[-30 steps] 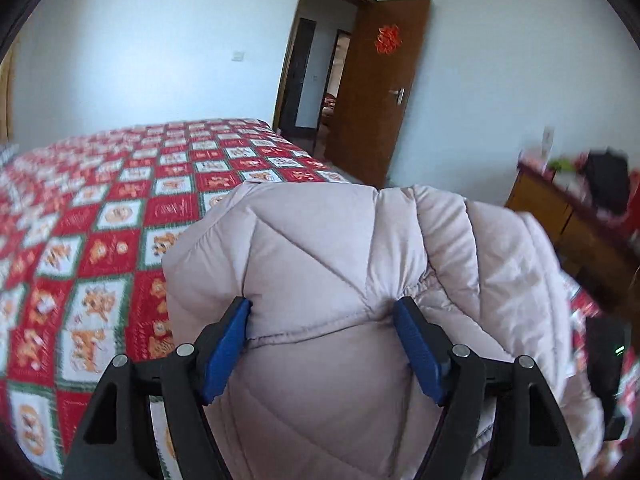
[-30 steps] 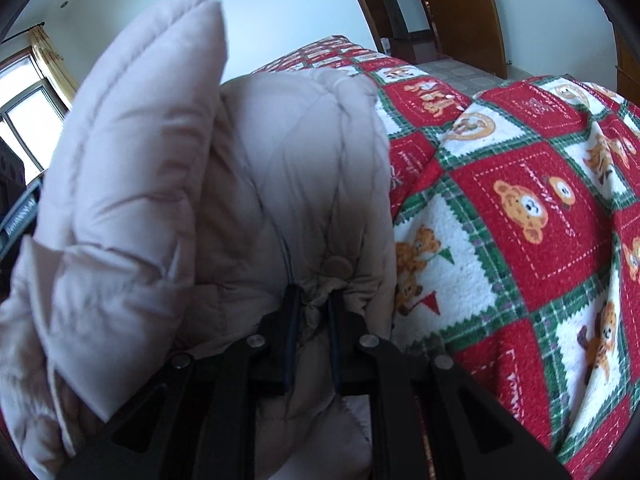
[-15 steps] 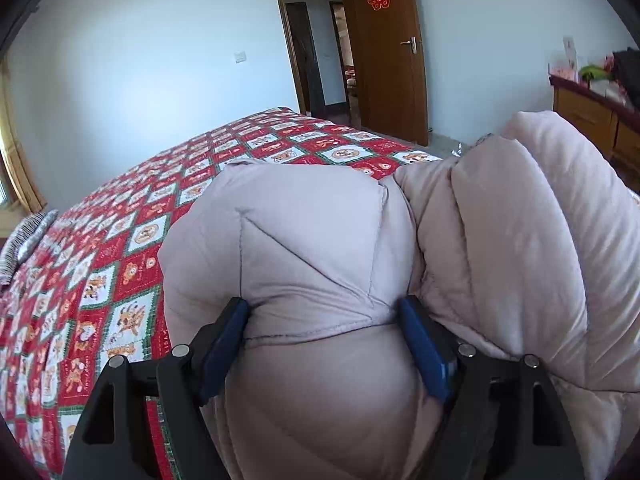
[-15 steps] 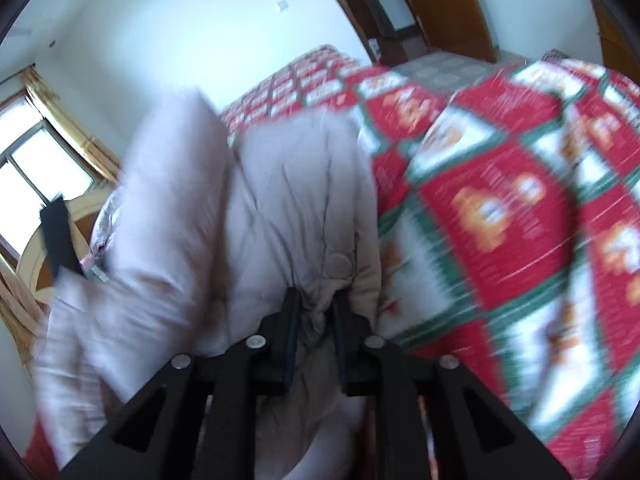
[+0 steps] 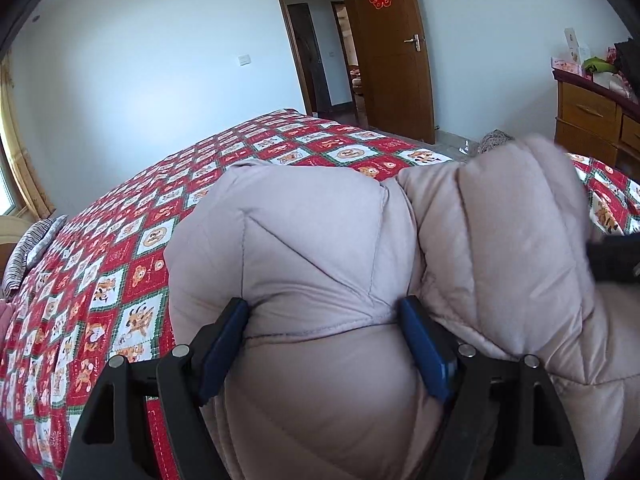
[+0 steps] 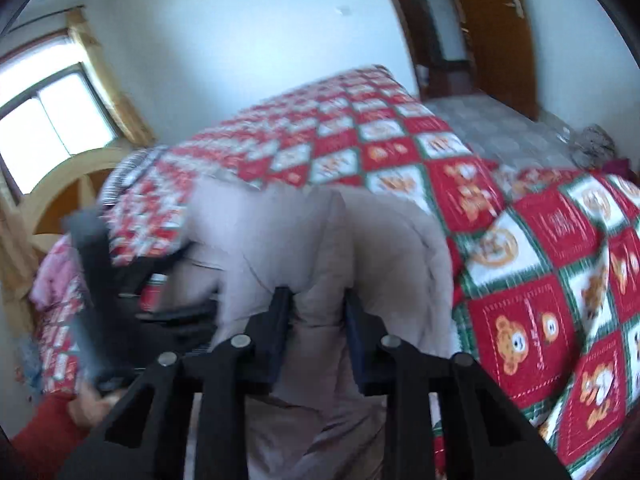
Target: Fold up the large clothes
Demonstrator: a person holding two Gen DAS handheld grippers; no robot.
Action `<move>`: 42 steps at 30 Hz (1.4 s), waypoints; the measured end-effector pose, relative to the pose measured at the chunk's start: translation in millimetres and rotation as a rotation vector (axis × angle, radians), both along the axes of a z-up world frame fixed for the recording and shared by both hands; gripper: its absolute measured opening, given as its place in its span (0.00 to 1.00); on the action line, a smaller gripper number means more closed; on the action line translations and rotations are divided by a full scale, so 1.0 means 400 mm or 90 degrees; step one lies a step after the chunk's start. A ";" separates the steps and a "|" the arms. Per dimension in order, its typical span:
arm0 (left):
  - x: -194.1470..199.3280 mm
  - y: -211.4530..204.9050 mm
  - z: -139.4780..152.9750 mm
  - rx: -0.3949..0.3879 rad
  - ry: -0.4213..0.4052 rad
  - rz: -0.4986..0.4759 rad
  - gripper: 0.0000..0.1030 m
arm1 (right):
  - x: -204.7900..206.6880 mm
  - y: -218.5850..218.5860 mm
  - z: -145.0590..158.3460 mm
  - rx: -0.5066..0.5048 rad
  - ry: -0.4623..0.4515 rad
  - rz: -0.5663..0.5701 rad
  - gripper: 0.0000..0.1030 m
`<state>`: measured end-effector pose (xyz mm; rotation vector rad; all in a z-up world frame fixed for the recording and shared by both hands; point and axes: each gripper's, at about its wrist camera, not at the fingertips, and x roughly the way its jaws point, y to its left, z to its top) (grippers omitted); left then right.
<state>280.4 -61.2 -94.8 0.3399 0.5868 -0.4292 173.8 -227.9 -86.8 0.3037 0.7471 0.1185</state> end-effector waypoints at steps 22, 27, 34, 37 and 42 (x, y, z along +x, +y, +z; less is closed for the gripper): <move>0.030 0.043 0.011 -0.054 0.064 0.018 0.84 | 0.008 -0.041 -0.111 0.082 0.050 -0.043 0.30; -0.007 0.191 0.080 -0.181 0.120 0.029 0.85 | -0.101 -0.111 0.005 0.100 -0.037 -0.068 0.68; 0.052 0.328 0.033 -0.325 0.266 0.050 0.85 | -0.057 -0.089 0.021 0.047 -0.021 -0.011 0.93; 0.070 0.308 -0.014 -0.355 0.313 0.020 0.86 | -0.005 -0.070 -0.054 0.031 0.035 0.004 0.93; 0.096 0.279 -0.058 -0.374 0.339 -0.003 0.98 | 0.015 -0.092 -0.116 0.125 0.048 0.016 0.96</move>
